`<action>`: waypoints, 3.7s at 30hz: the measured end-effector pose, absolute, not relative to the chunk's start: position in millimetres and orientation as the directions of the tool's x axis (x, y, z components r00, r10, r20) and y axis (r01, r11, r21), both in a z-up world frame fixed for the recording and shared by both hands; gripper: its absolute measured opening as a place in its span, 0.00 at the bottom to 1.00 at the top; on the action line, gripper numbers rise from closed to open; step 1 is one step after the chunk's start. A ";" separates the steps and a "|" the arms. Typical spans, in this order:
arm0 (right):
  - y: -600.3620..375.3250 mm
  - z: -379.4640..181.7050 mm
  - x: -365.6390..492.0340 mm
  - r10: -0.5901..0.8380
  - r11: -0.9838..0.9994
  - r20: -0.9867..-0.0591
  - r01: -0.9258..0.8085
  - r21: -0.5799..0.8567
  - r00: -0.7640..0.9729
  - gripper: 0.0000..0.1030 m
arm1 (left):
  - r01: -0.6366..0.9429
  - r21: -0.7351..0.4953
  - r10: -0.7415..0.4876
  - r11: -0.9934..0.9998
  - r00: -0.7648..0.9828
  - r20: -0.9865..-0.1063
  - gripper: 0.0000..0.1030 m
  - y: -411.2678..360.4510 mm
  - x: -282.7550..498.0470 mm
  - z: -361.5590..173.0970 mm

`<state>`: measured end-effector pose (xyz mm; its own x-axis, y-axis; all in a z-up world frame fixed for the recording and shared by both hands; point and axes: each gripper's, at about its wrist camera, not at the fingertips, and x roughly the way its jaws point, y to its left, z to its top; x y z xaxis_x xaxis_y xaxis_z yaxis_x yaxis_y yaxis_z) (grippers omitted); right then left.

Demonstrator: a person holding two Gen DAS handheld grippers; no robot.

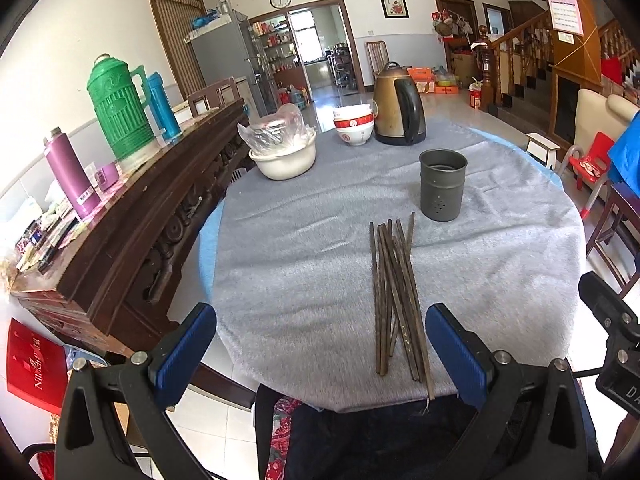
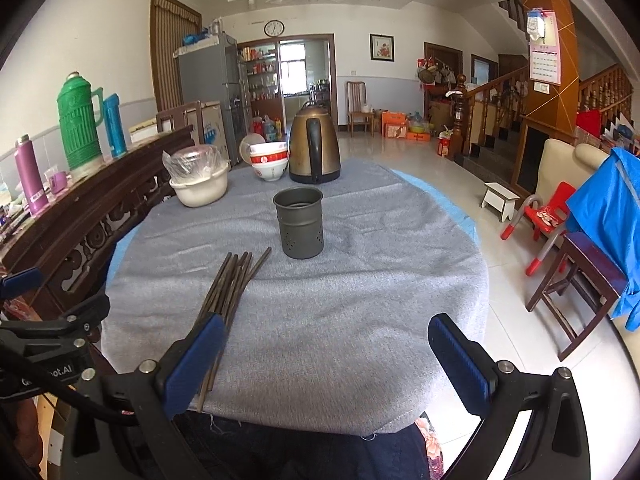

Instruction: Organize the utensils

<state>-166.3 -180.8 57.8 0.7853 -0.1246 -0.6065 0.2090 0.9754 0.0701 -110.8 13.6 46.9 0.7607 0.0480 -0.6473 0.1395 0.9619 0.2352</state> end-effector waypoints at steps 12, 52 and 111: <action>-178.3 62.7 -174.0 -0.113 0.974 -0.602 0.207 0.090 0.790 1.00 | 0.131 0.244 0.055 0.961 0.772 -0.633 1.00 20.3 -125.6 54.5; -178.7 50.6 -175.9 -0.090 0.976 -0.636 0.194 0.096 0.767 1.00 | 0.099 0.254 0.094 0.962 0.753 -0.651 1.00 27.5 -125.6 46.1; -151.1 -43.6 63.6 0.244 0.946 -0.830 0.063 0.317 0.502 0.41 | 0.130 -0.041 -0.096 0.991 0.445 -0.890 0.66 77.1 37.9 -40.9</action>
<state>63.6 -151.1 -43.6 0.5020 0.2443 -0.8296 0.0627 0.9465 0.3167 37.9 77.1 -40.9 0.4452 -0.0957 -0.8903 0.1304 0.9906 -0.0413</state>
